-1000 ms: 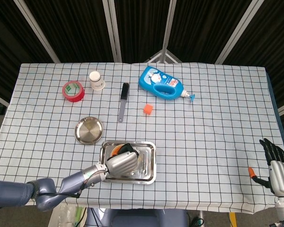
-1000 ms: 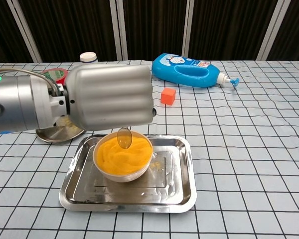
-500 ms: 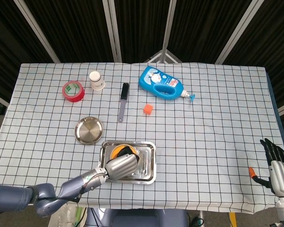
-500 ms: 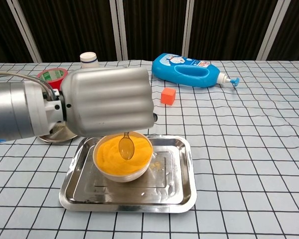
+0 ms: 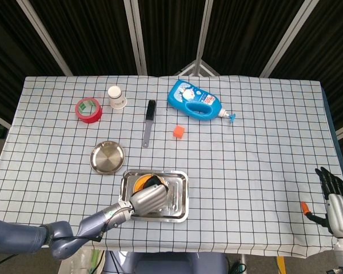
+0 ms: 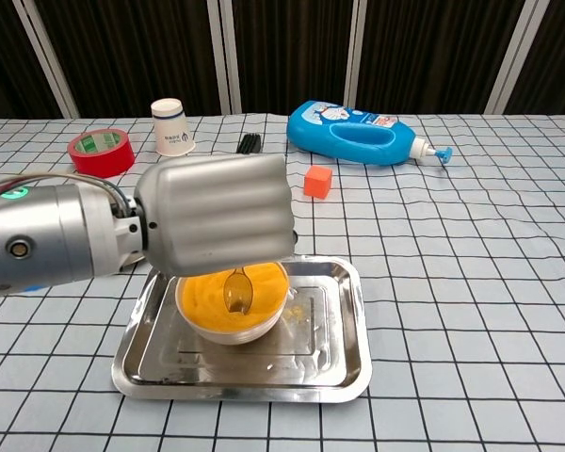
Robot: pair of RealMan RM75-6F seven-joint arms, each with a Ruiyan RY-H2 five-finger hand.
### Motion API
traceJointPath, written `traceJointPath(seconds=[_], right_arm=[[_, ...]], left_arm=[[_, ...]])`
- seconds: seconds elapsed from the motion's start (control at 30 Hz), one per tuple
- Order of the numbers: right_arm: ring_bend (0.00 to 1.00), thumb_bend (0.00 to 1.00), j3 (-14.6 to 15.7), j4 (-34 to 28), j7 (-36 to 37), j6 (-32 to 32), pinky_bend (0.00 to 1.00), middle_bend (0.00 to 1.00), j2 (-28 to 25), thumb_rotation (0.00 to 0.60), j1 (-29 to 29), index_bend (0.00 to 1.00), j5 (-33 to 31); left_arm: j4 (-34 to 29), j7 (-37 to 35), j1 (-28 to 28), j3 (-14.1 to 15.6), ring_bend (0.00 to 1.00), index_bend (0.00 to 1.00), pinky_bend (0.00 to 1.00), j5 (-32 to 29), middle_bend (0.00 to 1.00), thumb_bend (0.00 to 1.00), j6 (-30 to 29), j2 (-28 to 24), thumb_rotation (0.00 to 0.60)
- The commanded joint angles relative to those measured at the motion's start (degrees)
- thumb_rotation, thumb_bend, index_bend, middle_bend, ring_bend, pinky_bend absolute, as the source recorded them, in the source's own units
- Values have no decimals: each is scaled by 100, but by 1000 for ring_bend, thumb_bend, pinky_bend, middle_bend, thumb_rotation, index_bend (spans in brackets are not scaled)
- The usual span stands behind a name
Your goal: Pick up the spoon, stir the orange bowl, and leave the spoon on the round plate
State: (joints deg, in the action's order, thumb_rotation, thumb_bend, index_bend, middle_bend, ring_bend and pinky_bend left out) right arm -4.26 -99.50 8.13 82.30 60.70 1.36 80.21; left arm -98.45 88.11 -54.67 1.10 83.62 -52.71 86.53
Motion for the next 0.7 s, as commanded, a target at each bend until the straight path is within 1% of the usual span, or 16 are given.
traceJointPath(seconds=[0.03,0.3,0.57,0.7], right_arm=[[0,394,0,-1,1,-2,0,0,0,600,0,0,-1],[0,392,3,-12,-21,2,0,0,4,600,-5,0,-2],[0,394,-2,-13,-21,5,0,0,4,600,-8,0,-9],[0,394,0,-14,-22,9,0,0,4,600,-10,0,-2]], left_arm=[[62,76,22,-39,1000,825,1000,-83,1000,632,-11,-14,600],[133,117,79,-58,1000,825,1000,-174,1000,633,-103,-94,600],[-89,-389,126,-167,1000,825,1000,18,1000,633,-311,-177,600],[-183,-570,116,-207,1000,825,1000,87,1000,633,-314,-190,600]])
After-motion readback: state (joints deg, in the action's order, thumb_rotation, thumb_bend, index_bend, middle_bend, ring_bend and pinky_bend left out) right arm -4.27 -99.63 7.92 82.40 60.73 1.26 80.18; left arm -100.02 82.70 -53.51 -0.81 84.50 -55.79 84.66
